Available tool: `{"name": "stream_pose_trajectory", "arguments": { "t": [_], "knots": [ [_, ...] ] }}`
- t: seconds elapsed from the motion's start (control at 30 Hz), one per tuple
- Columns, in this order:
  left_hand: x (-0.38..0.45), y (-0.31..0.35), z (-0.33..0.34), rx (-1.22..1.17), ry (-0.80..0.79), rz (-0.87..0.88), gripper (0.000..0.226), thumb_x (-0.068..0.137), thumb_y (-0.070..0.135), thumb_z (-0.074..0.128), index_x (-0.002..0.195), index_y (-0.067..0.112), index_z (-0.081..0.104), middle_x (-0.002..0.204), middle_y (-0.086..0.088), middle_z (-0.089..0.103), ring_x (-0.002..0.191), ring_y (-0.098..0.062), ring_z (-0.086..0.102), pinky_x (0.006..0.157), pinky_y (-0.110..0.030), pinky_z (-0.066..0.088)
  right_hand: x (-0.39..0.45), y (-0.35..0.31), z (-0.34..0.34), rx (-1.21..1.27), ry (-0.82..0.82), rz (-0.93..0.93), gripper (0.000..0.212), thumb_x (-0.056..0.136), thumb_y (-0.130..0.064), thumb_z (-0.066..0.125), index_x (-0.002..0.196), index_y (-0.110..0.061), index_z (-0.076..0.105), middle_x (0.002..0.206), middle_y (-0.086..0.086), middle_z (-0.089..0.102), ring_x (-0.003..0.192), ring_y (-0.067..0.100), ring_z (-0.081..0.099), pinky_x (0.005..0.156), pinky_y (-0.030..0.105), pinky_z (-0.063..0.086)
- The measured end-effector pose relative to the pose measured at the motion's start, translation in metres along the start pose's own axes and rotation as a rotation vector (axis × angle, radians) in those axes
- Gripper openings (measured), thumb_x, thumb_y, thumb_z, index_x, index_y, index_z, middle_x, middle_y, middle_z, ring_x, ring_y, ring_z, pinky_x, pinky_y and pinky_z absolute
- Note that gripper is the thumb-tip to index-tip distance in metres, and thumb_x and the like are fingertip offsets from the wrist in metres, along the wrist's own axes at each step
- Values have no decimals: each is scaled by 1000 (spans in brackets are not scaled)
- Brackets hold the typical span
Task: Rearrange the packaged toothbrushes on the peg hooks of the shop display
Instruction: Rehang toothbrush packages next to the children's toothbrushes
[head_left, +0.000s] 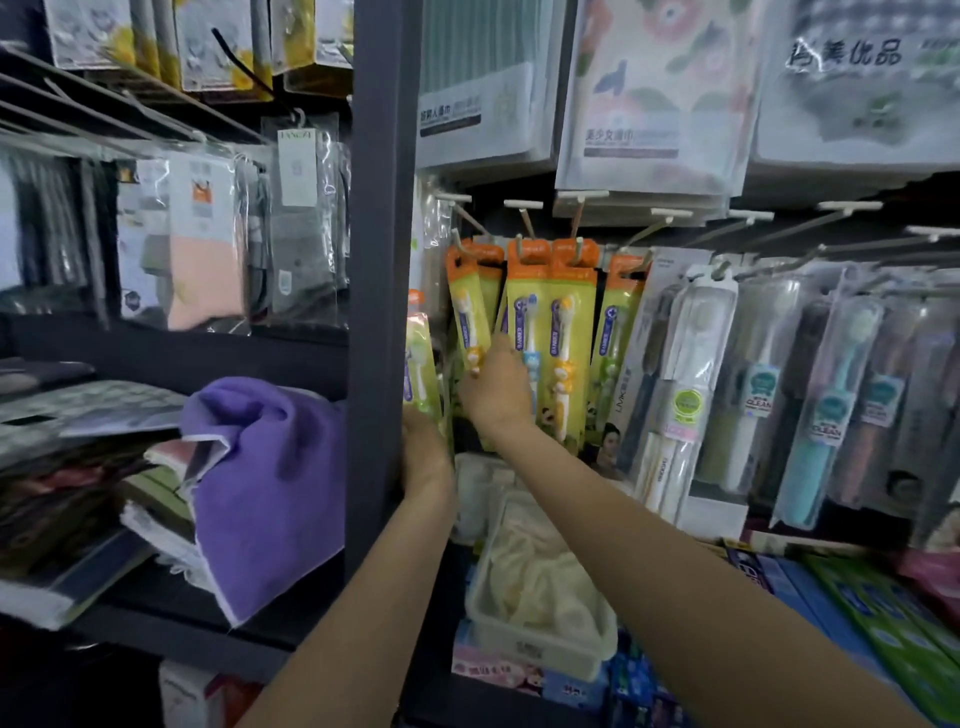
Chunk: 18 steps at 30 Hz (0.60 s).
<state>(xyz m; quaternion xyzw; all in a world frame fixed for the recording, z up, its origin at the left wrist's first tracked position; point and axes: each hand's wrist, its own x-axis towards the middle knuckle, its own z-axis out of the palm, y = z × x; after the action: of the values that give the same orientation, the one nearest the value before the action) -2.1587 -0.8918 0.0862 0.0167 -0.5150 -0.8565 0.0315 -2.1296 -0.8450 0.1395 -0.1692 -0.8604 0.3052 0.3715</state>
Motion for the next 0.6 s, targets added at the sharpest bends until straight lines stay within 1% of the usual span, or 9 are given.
{"name": "stream_pose_trajectory", "arguments": {
  "t": [0.07,0.13,0.2,0.27,0.33,0.4,0.47,0.53,0.6],
  "knots": [
    [-1,-2,4,16,-26,73,43,96,28,39,131,4,43,135,-21,46,124,-37,43,106,-50,32,-6,-3,-13,-44,-32,-59,59,84,3,49,137,-3,25,110,18,57,96,35,58,68,40,49],
    [-8,3,3,9,-69,60,37,96,26,40,129,10,47,131,-17,52,120,-35,48,103,-50,36,-10,-5,-30,-93,-45,-116,69,84,3,50,144,-9,18,99,13,59,84,29,58,60,37,45],
    [-11,7,3,-1,-71,86,34,97,23,38,127,11,49,128,-14,54,118,-32,50,102,-44,39,-10,-9,-47,-185,-83,-140,70,84,1,50,145,-14,17,87,7,56,76,25,54,56,32,36],
    [-18,10,3,30,-67,135,24,98,17,34,111,10,53,106,-9,60,99,-28,54,84,-32,45,-9,-13,-61,-238,-108,-140,68,83,3,48,143,-15,22,76,2,51,68,23,50,50,31,35],
    [-21,13,5,-13,-68,138,18,98,14,35,90,18,51,82,0,53,74,-17,49,63,-21,40,-10,-17,-70,-177,-147,-125,64,83,2,47,141,-16,26,84,3,53,68,23,53,54,35,45],
    [-23,15,7,-30,-72,104,25,97,16,38,77,27,48,79,3,52,72,-14,48,69,-26,42,-14,-18,-76,-106,-190,-131,60,84,-1,47,140,-16,29,111,9,57,76,24,58,65,39,50],
    [-24,18,7,-53,-75,71,28,96,16,39,72,29,48,78,3,54,78,-18,50,77,-31,42,-15,-18,-80,-160,-212,-151,59,84,-4,47,139,-17,30,125,11,54,74,24,57,63,37,49],
    [-25,21,8,-77,-84,48,28,94,16,41,71,29,51,75,2,53,80,-20,49,76,-33,41,-16,-18,-86,-289,-241,-149,58,85,-7,47,140,-17,30,124,10,54,73,22,55,56,31,45],
    [-27,24,9,-92,-99,35,23,93,17,44,76,28,54,74,2,55,76,-19,50,72,-32,42,-21,-15,-94,-398,-270,-141,59,86,-10,48,142,-17,29,119,9,56,77,22,57,59,29,44]
  ]
}}
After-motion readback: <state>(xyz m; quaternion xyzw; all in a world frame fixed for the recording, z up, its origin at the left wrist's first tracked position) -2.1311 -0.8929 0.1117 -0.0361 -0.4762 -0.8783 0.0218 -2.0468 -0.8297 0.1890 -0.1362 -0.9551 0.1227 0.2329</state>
